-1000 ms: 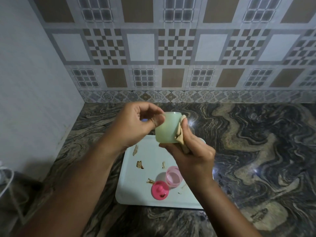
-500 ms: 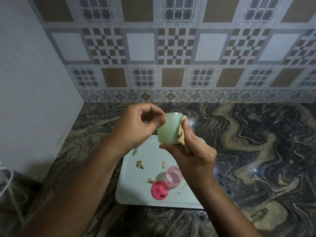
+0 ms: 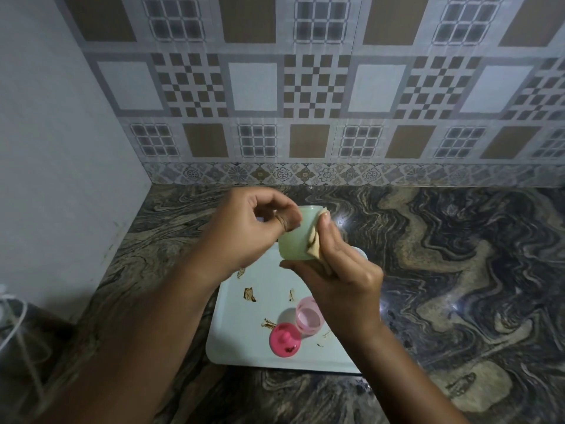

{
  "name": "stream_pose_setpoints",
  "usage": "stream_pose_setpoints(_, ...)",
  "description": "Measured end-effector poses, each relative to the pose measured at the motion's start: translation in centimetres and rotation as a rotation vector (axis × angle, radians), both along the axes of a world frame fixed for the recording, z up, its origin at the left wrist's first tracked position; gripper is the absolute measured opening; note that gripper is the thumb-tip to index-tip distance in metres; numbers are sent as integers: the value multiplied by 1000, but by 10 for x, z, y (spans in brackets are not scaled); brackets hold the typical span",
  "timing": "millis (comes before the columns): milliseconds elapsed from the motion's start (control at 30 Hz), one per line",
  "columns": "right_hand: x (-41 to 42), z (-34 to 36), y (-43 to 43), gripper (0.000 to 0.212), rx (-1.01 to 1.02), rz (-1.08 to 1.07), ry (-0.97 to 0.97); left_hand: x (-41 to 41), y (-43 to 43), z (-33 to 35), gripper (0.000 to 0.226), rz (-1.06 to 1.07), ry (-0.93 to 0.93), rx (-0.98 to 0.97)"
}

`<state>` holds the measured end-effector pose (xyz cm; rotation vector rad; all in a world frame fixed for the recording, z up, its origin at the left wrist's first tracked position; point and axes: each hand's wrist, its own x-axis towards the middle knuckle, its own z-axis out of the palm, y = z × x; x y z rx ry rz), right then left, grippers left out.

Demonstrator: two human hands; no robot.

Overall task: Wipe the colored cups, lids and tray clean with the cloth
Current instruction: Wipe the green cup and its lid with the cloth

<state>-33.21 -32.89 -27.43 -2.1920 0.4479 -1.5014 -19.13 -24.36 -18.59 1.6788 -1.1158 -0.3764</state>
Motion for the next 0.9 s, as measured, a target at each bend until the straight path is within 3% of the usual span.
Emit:
stream_pose_setpoints(100,1,1,1,71,60,11,-52,-8,0,4,4,-6,-16,-34)
stream_pose_setpoints(200,-2,3,6,70,515,221,-238,-1,4,4,29,-60,139,-32)
stream_pose_setpoints(267,-3,6,4,68,620,287,-275,2,6,4,28,-73,204,-26)
stream_pose_setpoints(367,-5,7,-1,73,325,199,-150,6,7,6,14,-20,163,-28)
stream_pose_setpoints(433,-6,10,-3,70,36,67,-31,5,7,9,8,4,16,-10)
stream_pose_setpoints(500,-6,11,-6,67,-83,7,5,-2,6,12,13,32,-133,-20)
stream_pose_setpoints(567,-6,10,-5,68,-31,17,-35,-7,6,16,8,17,-126,-60)
stream_pose_setpoints(733,-6,6,3,70,540,299,-258,4,5,10,25,-93,168,-5)
stream_pose_setpoints(800,-5,5,3,70,477,293,-216,4,4,8,16,-71,237,-22)
stream_pose_setpoints(900,-3,0,1,68,39,26,0,-4,-1,4,3,28,25,-8)
